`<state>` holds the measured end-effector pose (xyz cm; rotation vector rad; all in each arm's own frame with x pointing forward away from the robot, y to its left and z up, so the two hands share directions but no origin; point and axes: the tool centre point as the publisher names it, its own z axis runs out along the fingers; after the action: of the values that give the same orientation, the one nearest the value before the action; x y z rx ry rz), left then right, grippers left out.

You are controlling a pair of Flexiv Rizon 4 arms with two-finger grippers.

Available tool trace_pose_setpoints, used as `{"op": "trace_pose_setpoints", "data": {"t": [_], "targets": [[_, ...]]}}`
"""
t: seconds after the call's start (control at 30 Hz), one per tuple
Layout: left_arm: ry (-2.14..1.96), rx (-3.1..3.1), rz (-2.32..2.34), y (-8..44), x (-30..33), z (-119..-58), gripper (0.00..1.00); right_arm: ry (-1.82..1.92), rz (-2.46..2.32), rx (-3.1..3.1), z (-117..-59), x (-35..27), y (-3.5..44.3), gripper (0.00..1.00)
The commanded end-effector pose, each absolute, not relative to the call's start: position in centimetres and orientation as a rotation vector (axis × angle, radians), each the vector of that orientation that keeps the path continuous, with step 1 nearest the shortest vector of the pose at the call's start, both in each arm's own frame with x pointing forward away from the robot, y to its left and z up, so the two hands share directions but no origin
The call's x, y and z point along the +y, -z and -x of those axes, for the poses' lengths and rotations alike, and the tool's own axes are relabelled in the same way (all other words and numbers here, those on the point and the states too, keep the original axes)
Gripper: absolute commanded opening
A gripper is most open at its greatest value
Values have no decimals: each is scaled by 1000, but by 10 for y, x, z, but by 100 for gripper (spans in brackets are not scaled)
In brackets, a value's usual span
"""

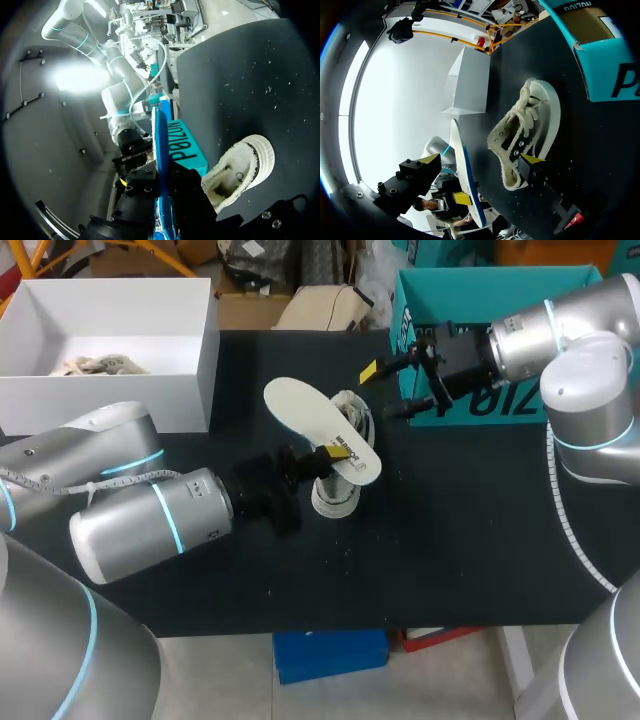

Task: Take the shoe out of the shoebox, open the shoe tongue, remove and reinsert the insole, then place the shoe into the shoebox

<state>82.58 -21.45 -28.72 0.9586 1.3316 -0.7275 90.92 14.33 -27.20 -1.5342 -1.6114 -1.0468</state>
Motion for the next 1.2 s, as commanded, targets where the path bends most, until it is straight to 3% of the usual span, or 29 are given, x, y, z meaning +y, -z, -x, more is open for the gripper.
{"op": "trace_pose_setpoints", "data": {"t": [0.03, 1.2], "targets": [[1355, 922, -1549, 303, -221, -835, 0, 1050, 1536, -1610, -909, 144, 273, 100], [1355, 922, -1549, 303, -221, -835, 0, 1081, 1201, -1559, -862, 222, 286, 100]]}}
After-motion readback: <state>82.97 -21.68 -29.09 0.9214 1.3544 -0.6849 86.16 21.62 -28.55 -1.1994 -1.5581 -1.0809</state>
